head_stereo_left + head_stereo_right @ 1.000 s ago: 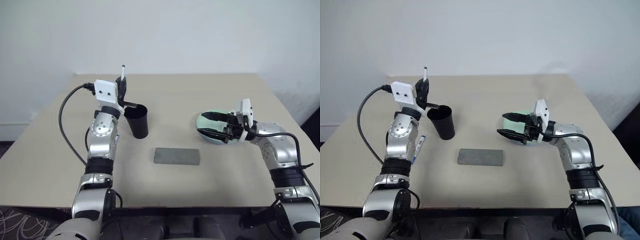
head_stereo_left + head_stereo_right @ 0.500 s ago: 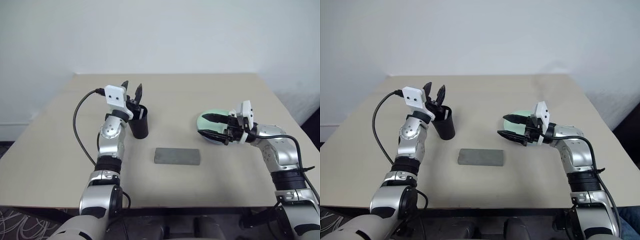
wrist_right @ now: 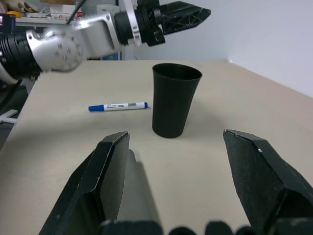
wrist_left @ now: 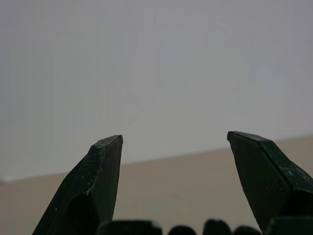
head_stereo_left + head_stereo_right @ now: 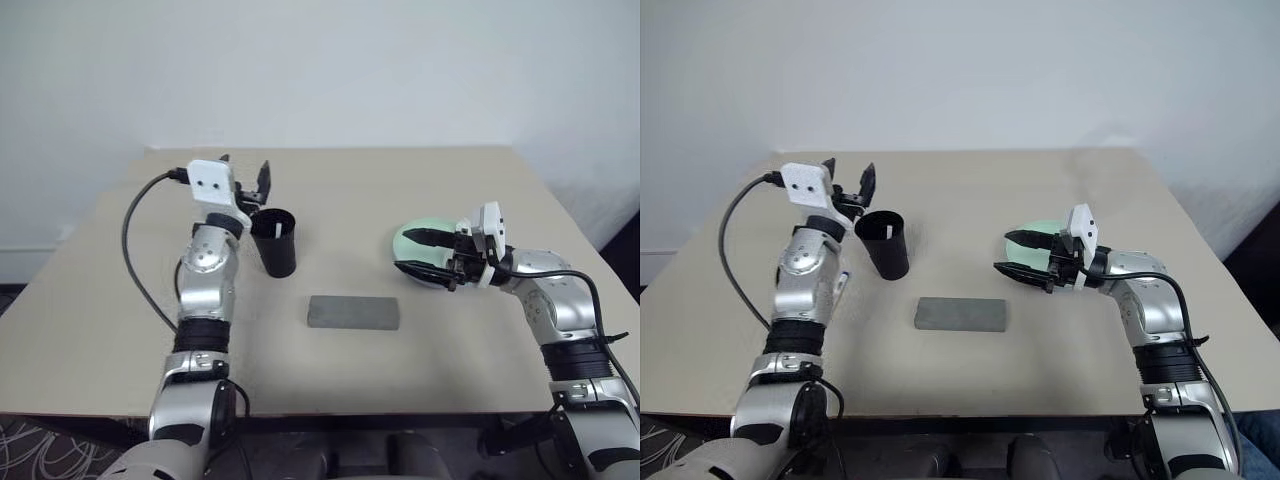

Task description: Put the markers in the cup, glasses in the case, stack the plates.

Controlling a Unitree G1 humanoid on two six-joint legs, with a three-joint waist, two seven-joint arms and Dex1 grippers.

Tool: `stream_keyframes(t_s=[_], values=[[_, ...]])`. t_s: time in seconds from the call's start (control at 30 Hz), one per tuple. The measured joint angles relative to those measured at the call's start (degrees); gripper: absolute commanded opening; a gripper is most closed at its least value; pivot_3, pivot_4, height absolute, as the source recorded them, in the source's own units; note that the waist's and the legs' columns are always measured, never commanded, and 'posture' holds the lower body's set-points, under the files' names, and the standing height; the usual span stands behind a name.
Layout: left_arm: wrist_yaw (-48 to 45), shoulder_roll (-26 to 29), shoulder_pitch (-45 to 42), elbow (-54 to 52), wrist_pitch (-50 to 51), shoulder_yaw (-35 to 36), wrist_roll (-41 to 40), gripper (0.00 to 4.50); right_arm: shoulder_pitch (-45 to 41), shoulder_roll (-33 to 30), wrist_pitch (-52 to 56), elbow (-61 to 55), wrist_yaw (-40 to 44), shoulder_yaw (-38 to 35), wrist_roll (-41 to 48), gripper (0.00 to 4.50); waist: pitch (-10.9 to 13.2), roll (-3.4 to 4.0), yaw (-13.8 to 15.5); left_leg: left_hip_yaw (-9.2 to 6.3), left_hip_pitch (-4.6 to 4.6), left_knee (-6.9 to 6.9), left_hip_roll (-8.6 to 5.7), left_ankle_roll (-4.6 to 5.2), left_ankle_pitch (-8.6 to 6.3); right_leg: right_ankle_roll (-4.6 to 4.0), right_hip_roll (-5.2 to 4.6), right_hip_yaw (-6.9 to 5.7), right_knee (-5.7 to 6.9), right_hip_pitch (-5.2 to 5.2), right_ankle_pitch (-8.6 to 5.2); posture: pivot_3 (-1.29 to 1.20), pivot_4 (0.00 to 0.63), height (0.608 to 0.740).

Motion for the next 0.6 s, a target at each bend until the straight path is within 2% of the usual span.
stream_keyframes(t_s=[0.37, 0.6], values=[[-4.63, 15.90, 8.21, -17.85, 39.00, 3.76, -5.36, 3.60, 0.06, -0.11, -0.19, 0.48, 0.94, 0.65, -0.23, 3.33, 0.00, 0.01, -0.16, -0.03, 0.04, -0.03, 0.01, -0.05, 0.01, 0.00, 0.00, 0.00, 0.04, -0.01, -0.01, 0.00, 0.000, 0.740], [-6.07, 16.25, 16.61, -21.69, 50.07, 2.82, -6.25, 3.60, 0.06, -0.07, -0.90, 1.74, 1.44, 0.93, -1.19, 3.33, 0.00, 0.02, -0.15, -0.06, 0.06, -0.09, 0.02, -0.37, -0.04, -0.02, 0.00, -0.01, 0.05, -0.01, 0.00, 0.00, 0.000, 0.740]])
